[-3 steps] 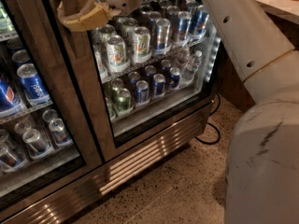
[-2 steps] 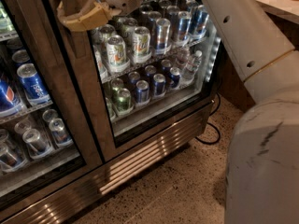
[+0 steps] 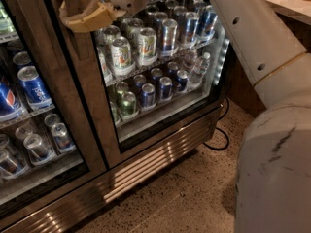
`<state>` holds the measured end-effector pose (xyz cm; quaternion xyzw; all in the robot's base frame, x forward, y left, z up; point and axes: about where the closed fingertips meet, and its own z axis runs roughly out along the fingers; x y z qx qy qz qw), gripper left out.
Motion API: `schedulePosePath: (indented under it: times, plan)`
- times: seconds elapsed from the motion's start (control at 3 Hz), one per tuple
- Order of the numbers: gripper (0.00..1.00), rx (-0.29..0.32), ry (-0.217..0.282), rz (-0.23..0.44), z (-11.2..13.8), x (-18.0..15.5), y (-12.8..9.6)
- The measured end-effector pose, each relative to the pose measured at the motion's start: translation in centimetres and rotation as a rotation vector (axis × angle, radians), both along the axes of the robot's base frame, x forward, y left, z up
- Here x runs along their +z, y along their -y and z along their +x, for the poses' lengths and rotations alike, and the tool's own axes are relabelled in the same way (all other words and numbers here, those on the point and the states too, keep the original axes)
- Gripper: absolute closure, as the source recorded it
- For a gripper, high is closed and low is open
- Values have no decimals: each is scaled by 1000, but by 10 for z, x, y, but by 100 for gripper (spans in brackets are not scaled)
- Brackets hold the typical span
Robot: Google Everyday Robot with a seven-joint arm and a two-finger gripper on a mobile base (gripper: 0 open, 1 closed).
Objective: Open right fridge door
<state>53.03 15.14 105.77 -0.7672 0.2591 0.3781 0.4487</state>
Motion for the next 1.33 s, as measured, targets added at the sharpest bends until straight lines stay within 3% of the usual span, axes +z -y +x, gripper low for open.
schedulePosePath:
  times: [1.33]
  plan:
    - [100, -15, -2, -7, 1, 0, -1]
